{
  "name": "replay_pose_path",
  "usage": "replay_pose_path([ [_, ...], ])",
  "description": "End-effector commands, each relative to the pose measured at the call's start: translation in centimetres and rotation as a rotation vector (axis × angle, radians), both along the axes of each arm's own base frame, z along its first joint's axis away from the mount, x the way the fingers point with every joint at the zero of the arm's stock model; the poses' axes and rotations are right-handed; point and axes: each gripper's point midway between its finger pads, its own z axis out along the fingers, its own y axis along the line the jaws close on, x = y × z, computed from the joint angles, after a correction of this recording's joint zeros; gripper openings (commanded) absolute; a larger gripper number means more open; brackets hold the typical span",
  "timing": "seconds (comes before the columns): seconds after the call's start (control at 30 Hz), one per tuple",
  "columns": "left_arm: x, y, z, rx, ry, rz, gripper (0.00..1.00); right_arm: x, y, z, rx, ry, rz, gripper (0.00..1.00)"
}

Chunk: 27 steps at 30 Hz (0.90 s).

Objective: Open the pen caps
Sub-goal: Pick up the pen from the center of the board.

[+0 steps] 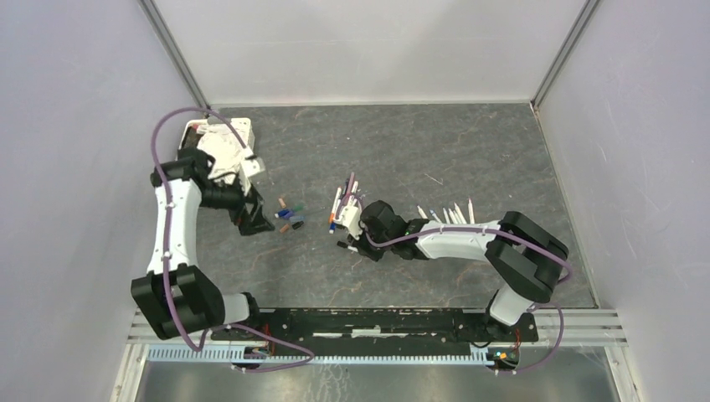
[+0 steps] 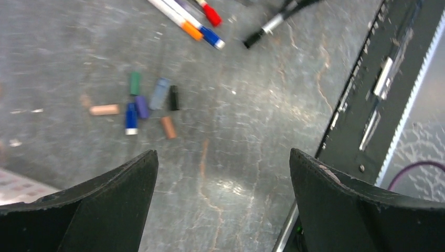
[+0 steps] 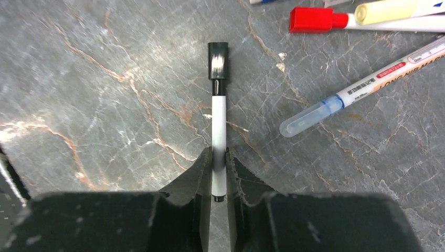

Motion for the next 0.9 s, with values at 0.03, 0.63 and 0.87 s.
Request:
replay_pose_path([
  [0.03, -2.2, -1.4, -3.5, 0.115, -0.068, -0.176, 1.0, 0.6, 3.4, 6.4, 0.185, -0.017, 0.014, 0.14],
  [0.63, -4.2, -4.0, -5.0, 0.383, -0.282, -0.537, 0.89, -2.9, 8.5, 14.3, 0.472, 0.328, 0.171, 0.0],
  [0.87, -3.6, -5.2, -3.7, 0.407, -0.424, -0.582, 0.8, -3.5, 10.2, 15.7, 0.565, 0.45, 0.196, 0.0],
])
